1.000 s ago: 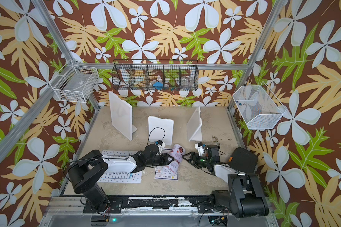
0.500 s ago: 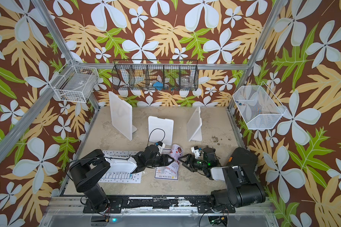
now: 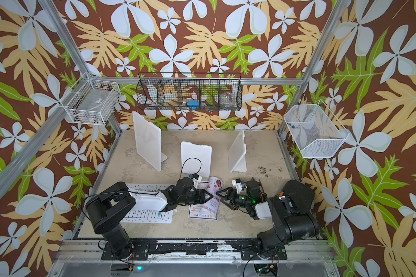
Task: Insert the menus into the narrow rack
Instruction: Pick up the menu from the center of the board.
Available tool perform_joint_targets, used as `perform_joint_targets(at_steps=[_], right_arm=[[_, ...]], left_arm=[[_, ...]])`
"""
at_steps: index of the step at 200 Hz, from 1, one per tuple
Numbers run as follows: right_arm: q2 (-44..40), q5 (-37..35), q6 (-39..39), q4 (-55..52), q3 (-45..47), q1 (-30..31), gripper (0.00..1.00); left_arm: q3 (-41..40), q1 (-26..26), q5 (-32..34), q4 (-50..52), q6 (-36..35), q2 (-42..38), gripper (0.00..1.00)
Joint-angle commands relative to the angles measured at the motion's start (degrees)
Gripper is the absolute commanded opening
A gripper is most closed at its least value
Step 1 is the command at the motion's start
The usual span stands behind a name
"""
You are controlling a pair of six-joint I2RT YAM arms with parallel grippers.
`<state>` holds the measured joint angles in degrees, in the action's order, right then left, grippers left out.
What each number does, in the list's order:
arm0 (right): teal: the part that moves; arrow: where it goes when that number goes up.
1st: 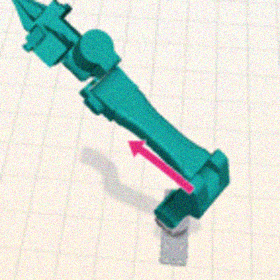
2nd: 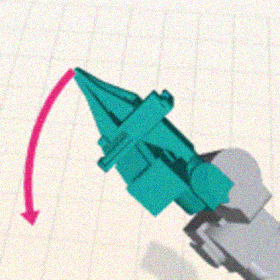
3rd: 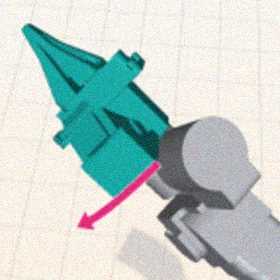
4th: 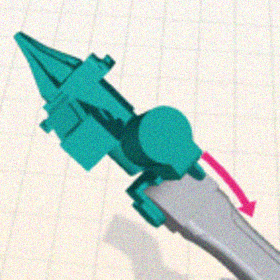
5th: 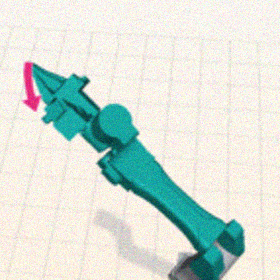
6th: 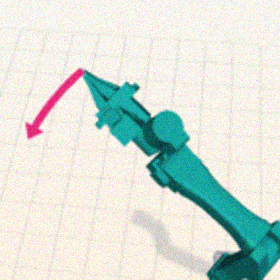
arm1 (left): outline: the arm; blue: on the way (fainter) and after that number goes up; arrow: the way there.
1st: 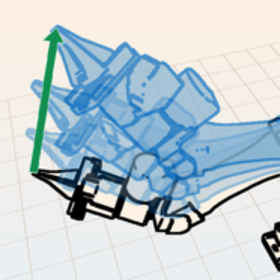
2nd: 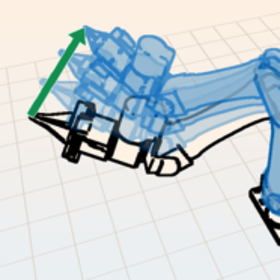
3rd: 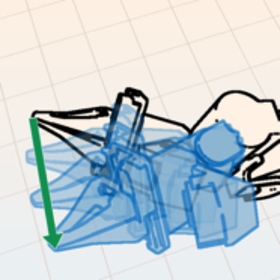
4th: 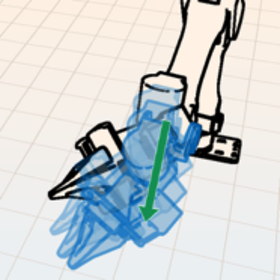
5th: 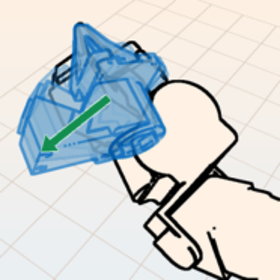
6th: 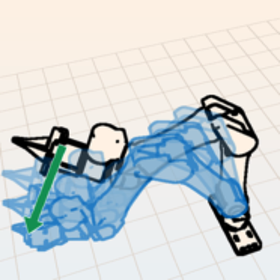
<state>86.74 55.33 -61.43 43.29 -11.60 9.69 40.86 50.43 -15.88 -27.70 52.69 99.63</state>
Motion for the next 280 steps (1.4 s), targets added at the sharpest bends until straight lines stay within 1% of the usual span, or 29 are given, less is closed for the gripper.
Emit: perform_joint_targets(at_steps=[1, 38, 75, 104, 131, 174, 239, 280], right_arm=[[0.69, -0.14, 0.21, 0.98, 0.04, 0.32, 0.75], [1.56, 0.8, -2.93, 6.17, 0.26, 1.11, 0.75], [3.31, 2.41, -9.41, 17.1, 1.7, 1.3, 0.75], [4.47, 2.16, -13.61, 24.29, 3.44, 1.29, 0.72], [5.02, 1.97, -15.37, 28.17, 4.42, 1.29, 0.68], [3.91, 1.45, -14.8, 27.66, 4.65, 1.29, 0.63], [3.69, 1.18, -10.2, 22.44, 4.12, 1.3, 0.51], [4.48, 1.18, -8.21, 21.16, 3.66, 1.28, 0.42]], left_arm=[[-0.17, -0.07, -0.19, -1.83, 0.58, 0.12, 0.54], [-0.26, -0.07, -1.16, -2.57, 0.66, 0.55, 0.54], [-0.43, -0.07, -1.26, -2.61, 0.8, 1.16, 0.54], [-0.61, -0.07, -0.75, -2.29, 1.1, 1.35, 0.54], [-0.7, -0.07, -0.38, -1.84, 1.24, 1.44, 0.54], [-0.61, -0.07, -0.2, -1.62, 1.28, 1.44, 0.54], [-0.65, -0.07, -1.23, -2.79, 1.1, 1.35, 0.54], [-0.83, -0.08, -1.7, -3.37, 1.28, 1.26, 0.54]])
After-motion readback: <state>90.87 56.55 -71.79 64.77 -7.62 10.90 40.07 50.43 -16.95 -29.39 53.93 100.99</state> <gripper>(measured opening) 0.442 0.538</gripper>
